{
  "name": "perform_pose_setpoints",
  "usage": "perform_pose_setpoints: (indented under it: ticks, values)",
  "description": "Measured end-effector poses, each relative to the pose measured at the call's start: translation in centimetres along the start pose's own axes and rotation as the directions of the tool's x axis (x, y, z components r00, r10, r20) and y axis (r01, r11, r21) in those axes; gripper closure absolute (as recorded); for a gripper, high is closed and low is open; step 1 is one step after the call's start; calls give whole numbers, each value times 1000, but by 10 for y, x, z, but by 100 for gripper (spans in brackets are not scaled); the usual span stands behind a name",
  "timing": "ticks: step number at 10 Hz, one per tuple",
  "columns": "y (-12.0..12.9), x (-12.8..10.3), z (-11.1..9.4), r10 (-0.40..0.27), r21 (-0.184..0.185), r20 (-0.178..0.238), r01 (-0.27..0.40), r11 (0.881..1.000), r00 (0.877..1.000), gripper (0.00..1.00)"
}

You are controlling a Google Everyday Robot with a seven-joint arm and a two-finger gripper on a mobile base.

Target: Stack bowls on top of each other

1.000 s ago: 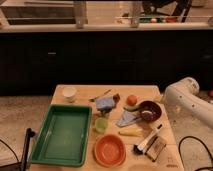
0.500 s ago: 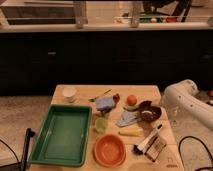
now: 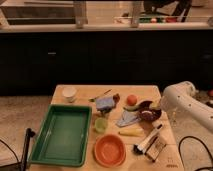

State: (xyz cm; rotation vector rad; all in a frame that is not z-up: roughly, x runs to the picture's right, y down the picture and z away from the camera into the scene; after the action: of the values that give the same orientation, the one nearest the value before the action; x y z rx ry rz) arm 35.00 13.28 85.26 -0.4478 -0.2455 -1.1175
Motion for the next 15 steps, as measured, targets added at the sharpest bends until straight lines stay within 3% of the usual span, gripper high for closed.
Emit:
perform_pose_setpoints:
  ticks: [6,13,15]
  values:
    - [1,-6,20,-8,13,66,7,1000,998,23]
    - [3,-7,25,-11,15,76,9,1000,997,93]
    - [6,-5,24,-7,20,74,6,1000,997,100]
